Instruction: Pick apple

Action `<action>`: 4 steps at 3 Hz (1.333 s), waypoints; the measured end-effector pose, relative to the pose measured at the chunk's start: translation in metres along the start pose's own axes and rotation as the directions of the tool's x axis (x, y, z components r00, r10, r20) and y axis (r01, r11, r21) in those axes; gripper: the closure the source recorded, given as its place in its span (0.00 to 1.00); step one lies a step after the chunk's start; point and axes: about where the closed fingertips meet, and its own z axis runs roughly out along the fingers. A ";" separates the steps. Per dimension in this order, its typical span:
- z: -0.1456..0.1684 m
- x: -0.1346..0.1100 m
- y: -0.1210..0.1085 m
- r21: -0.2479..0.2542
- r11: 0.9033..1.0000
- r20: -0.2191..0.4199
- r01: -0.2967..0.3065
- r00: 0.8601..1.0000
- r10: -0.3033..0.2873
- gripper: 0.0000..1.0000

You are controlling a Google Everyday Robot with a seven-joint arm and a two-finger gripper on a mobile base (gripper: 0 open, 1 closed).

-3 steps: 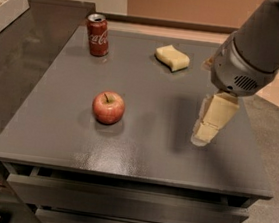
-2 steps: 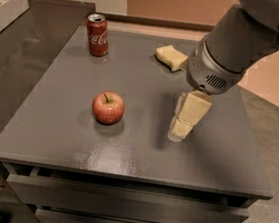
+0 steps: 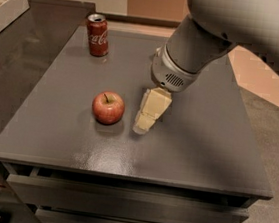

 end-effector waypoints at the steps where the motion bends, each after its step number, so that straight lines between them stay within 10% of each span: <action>1: 0.025 -0.020 -0.003 -0.023 1.000 0.036 -0.021 0.999 0.022 0.00; 3: 0.063 -0.046 -0.002 -0.057 0.998 0.102 -0.037 0.994 0.042 0.00; 4: 0.075 -0.055 0.001 -0.072 0.997 0.125 -0.034 0.991 0.042 0.17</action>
Offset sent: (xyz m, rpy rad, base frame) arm 0.0263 0.0729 -0.0454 0.1245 0.0552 -0.0112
